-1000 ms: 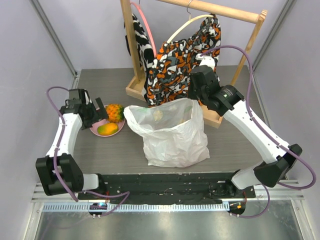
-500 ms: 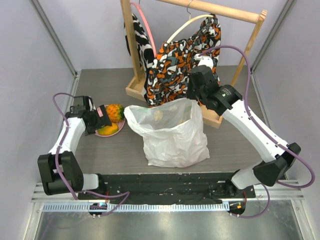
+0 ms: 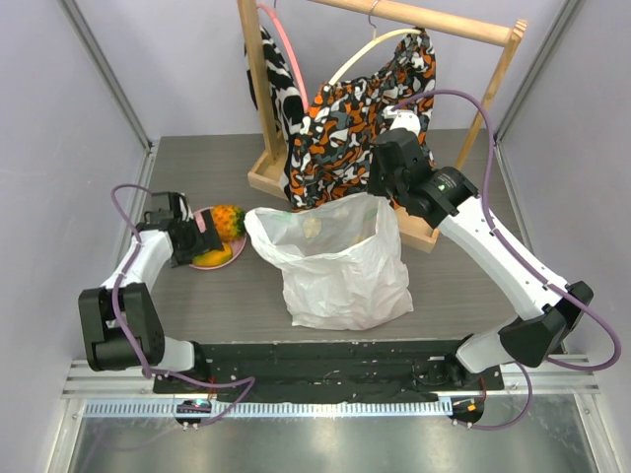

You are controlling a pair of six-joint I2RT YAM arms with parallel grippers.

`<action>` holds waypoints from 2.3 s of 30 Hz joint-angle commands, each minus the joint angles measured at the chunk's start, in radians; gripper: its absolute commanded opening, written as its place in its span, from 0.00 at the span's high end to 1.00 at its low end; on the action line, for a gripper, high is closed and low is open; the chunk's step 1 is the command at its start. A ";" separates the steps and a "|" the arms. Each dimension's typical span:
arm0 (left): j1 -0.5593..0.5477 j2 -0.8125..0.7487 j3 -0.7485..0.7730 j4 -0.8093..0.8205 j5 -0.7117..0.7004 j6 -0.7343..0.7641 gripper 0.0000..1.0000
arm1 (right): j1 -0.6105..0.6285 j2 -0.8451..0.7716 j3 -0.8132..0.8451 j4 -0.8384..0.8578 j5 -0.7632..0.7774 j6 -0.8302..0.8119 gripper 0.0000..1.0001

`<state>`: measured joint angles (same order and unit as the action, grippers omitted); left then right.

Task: Place the fruits into the plastic bag

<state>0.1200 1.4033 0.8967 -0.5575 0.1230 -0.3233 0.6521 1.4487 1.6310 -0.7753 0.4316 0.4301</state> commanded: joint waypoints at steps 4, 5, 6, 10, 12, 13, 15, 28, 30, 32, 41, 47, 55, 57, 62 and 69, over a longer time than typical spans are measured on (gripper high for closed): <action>-0.002 0.022 -0.025 0.079 -0.031 0.026 0.00 | -0.002 -0.017 0.040 0.045 -0.002 0.012 0.99; -0.002 0.023 -0.027 0.085 -0.028 0.029 0.00 | -0.003 -0.019 0.040 0.044 0.001 0.012 0.99; 0.000 0.025 -0.030 0.097 -0.028 0.033 0.00 | -0.002 -0.021 0.040 0.045 0.001 0.009 0.99; -0.002 0.043 -0.027 0.110 -0.023 0.041 0.00 | -0.003 -0.017 0.041 0.045 0.001 0.007 0.99; 0.000 0.052 -0.028 0.114 -0.032 0.038 0.00 | -0.002 -0.019 0.040 0.045 -0.001 0.007 0.99; -0.002 0.052 -0.031 0.117 -0.036 0.035 0.00 | -0.002 -0.021 0.038 0.044 0.002 0.007 0.99; -0.002 0.049 -0.047 0.139 -0.055 0.027 0.00 | -0.002 -0.022 0.035 0.045 0.001 0.007 0.99; 0.001 0.022 -0.078 0.229 -0.114 -0.039 0.00 | -0.003 -0.028 0.035 0.044 -0.007 0.007 0.99; 0.001 0.022 -0.059 0.217 -0.115 -0.033 0.00 | -0.002 -0.028 0.035 0.045 -0.008 0.007 0.99; 0.001 0.026 -0.050 0.205 -0.115 -0.026 0.00 | -0.002 -0.030 0.032 0.045 -0.007 0.007 0.99; 0.003 0.049 -0.042 0.194 -0.166 0.010 0.07 | -0.003 -0.025 0.032 0.045 -0.021 0.010 0.99; 0.003 0.002 -0.058 0.174 -0.158 0.009 0.20 | -0.003 -0.024 0.032 0.044 -0.025 0.010 0.98; 0.003 -0.067 -0.102 0.163 -0.154 0.010 0.39 | -0.003 -0.022 0.030 0.044 -0.039 0.012 0.98; 0.003 -0.075 -0.113 0.168 -0.157 0.010 0.41 | -0.002 -0.025 0.026 0.044 -0.042 0.015 0.98; 0.001 -0.110 -0.113 0.119 -0.158 0.009 0.43 | -0.003 -0.028 0.024 0.044 -0.047 0.015 0.98; 0.003 -0.242 -0.116 0.025 -0.146 -0.025 0.43 | -0.003 -0.037 0.018 0.045 -0.045 0.018 0.98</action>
<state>0.1200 1.2530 0.7788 -0.4786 -0.0257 -0.3309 0.6521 1.4483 1.6310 -0.7712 0.3893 0.4374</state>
